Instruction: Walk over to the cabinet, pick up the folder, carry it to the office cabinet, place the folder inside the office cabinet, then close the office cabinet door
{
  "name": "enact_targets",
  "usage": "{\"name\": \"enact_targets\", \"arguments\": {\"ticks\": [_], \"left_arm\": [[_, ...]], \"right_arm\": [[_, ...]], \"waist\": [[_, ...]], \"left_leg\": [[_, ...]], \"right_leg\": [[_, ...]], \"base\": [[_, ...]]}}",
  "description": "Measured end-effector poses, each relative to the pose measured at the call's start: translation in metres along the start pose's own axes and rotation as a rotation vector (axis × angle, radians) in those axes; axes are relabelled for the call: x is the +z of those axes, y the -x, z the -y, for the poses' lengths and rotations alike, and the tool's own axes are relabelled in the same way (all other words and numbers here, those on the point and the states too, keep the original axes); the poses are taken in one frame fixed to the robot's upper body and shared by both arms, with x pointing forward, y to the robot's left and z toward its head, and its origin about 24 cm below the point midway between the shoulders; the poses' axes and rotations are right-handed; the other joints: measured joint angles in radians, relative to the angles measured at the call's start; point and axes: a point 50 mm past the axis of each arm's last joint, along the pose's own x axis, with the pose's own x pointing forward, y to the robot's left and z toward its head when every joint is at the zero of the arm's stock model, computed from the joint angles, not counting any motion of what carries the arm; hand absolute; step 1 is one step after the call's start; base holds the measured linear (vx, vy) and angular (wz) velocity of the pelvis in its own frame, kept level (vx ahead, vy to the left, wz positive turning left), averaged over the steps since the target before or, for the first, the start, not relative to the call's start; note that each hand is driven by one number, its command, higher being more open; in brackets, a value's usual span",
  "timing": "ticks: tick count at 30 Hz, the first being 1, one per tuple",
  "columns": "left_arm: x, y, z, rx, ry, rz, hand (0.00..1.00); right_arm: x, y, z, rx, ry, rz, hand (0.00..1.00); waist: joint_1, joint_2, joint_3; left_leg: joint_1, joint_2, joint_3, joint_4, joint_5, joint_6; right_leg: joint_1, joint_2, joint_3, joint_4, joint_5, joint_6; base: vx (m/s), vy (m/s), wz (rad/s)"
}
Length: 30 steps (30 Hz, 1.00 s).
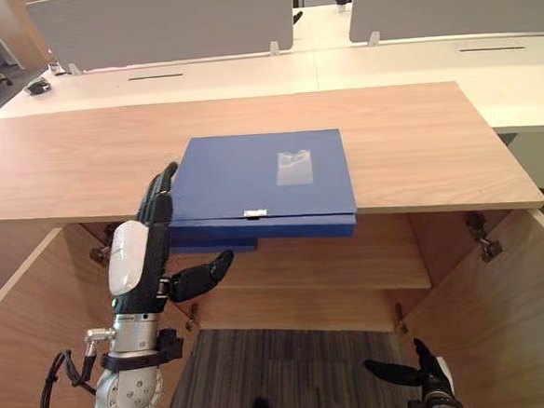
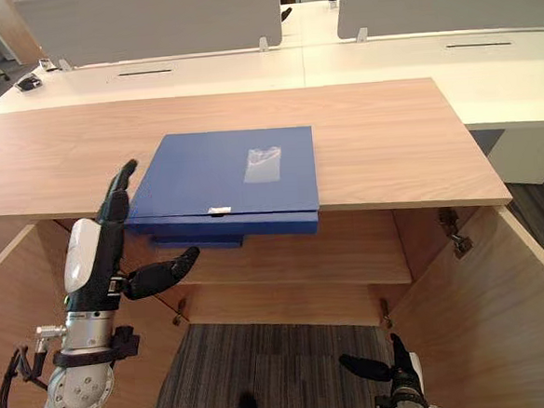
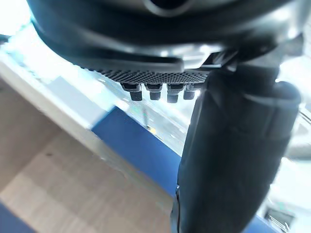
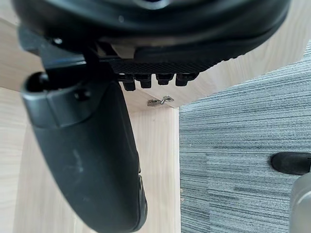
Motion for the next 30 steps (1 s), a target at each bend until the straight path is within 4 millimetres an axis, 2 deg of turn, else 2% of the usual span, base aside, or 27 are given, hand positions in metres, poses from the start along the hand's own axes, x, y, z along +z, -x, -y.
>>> {"name": "enact_targets", "arguments": {"ticks": [3,4,10,13,17,20,25,28,30], "left_arm": [[0.002,-0.006,0.006,-0.044,-0.054,0.048,1.0],[0.001,-0.009,0.01,-0.062,-0.083,0.06,0.0],[-0.012,-0.027,0.019,-0.113,-0.223,0.079,0.0],[-0.009,-0.038,0.014,-0.081,-0.239,0.107,0.0],[-0.006,-0.041,0.011,-0.067,-0.244,0.139,0.0],[0.008,-0.048,0.002,0.012,-0.228,0.192,0.0],[0.036,-0.046,0.002,0.006,-0.082,0.293,0.0],[0.054,-0.038,0.005,-0.001,0.089,0.331,0.0],[0.068,-0.031,0.006,0.005,0.27,0.352,0.0]], "right_arm": [[0.0,0.0,0.0,0.002,0.001,0.0,1.0],[0.0,0.0,-0.001,0.004,0.003,0.0,1.0],[-0.002,0.001,0.0,0.005,0.004,-0.004,1.0],[0.0,0.001,-0.001,0.011,0.003,0.002,1.0],[0.004,0.0,-0.001,0.018,0.0,0.018,1.0],[0.009,0.0,-0.001,0.015,-0.007,0.04,1.0],[0.028,0.003,-0.002,0.017,-0.044,0.136,1.0],[0.052,0.008,-0.008,0.028,-0.094,0.243,1.0],[0.081,0.018,-0.012,0.044,-0.179,0.371,1.0]], "waist": [[-0.01,0.0,-0.001],[-0.016,0.0,-0.002],[-0.038,-0.001,-0.005],[-0.039,-0.001,-0.008],[-0.041,-0.002,-0.02],[-0.04,-0.006,-0.03],[-0.044,-0.006,-0.03],[-0.046,-0.007,-0.03],[-0.047,-0.008,-0.03]], "left_leg": [[0.003,0.005,0.02,-0.005,0.0,-0.001],[0.003,0.007,0.025,-0.005,0.0,-0.001],[0.006,0.006,0.033,-0.006,0.0,-0.001],[0.007,0.006,0.039,-0.006,-0.001,-0.001],[0.008,0.008,0.053,-0.006,-0.004,-0.004],[0.007,0.01,0.074,-0.006,-0.008,-0.007],[0.001,0.008,0.08,-0.006,-0.008,-0.006],[-0.001,0.008,0.082,-0.006,-0.008,-0.005],[-0.007,0.008,0.087,-0.006,-0.009,-0.003]], "right_leg": [[-0.007,0.004,0.02,0.0,0.004,-0.001],[-0.008,0.005,0.026,-0.001,0.006,-0.001],[-0.016,0.005,0.035,-0.002,0.008,0.0],[-0.017,0.005,0.041,-0.008,0.011,0.0],[-0.021,0.006,0.062,-0.022,0.02,0.002],[-0.023,0.007,0.083,-0.037,0.035,0.005],[-0.033,0.006,0.092,-0.037,0.044,0.009],[-0.037,0.006,0.095,-0.039,0.047,0.01],[-0.043,0.006,0.102,-0.051,0.055,0.012]], "base": [[-0.03,-0.005,-0.21],[-0.02,-0.009,-0.14],[-0.01,-0.007,-0.06],[0.0,-0.001,-0.06],[0.01,0.006,-0.17],[0.01,0.01,-0.21],[0.0,0.006,-0.04],[-0.01,0.0,-0.02],[-0.02,0.005,-0.08]]}}
